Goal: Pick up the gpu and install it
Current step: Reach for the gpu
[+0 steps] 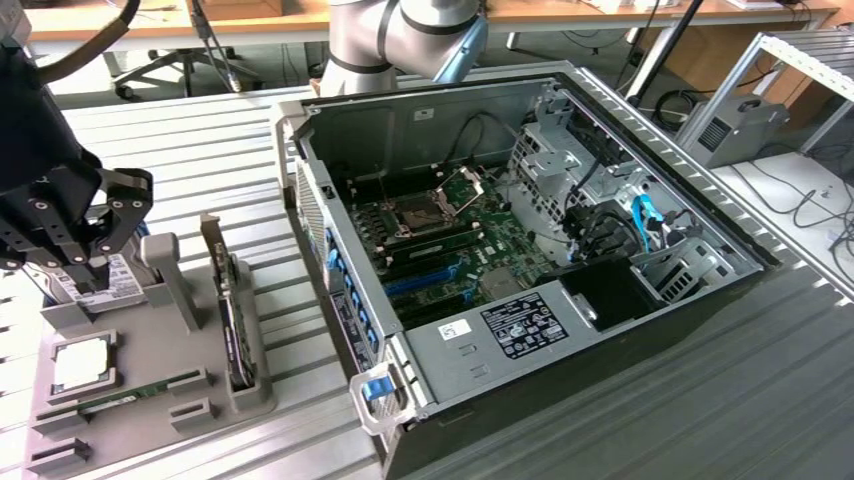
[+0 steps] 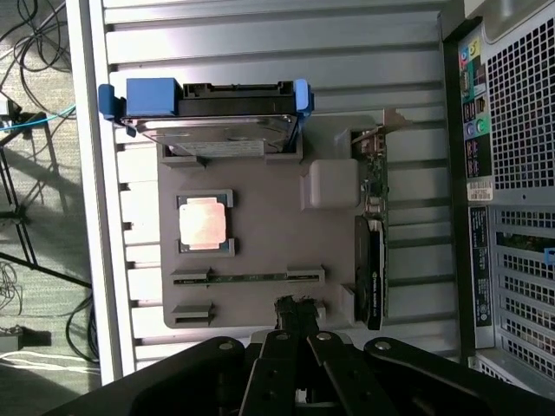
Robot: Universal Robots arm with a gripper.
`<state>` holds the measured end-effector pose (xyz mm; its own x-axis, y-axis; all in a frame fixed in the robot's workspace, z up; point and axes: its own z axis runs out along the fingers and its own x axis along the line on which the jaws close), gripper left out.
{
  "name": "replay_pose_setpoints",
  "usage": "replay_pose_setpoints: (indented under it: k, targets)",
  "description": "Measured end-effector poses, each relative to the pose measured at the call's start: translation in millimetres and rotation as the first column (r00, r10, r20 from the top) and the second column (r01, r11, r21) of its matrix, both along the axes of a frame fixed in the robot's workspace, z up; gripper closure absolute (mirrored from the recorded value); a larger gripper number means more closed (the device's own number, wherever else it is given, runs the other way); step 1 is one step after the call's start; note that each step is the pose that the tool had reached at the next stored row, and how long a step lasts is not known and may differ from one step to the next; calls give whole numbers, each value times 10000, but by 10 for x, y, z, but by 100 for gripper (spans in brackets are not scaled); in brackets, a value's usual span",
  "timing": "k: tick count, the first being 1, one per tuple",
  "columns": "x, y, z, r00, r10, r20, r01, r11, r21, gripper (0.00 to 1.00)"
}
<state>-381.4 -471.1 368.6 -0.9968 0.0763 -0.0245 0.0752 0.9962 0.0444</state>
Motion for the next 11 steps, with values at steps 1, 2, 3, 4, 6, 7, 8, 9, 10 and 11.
replay_pose_setpoints:
  k: [1, 2, 3, 4, 6, 7, 8, 9, 10, 11]
  targets:
    - [3, 0, -1, 10000, 1, 1, -1, 10000, 1, 89]
    - [8, 0, 0, 10000, 2, 0, -2, 10000, 0, 89]
    - [14, 0, 0, 10000, 2, -1, -2, 10000, -1, 89]
    - [20, 0, -1, 10000, 1, 0, -1, 10000, -1, 89]
    - [36, 0, -2, 10000, 1, -1, -1, 10000, 0, 89]
    - [46, 0, -4, 10000, 1, 0, -1, 10000, 1, 89]
    - [51, 0, -5, 10000, 1, 0, -1, 10000, 0, 89]
    - [58, 0, -7, 10000, 1, -1, -1, 10000, 0, 89]
    - [65, 0, -10, 10000, 1, 0, -1, 10000, 0, 89]
    - [71, 0, -13, 10000, 1, 0, -1, 10000, 0, 89]
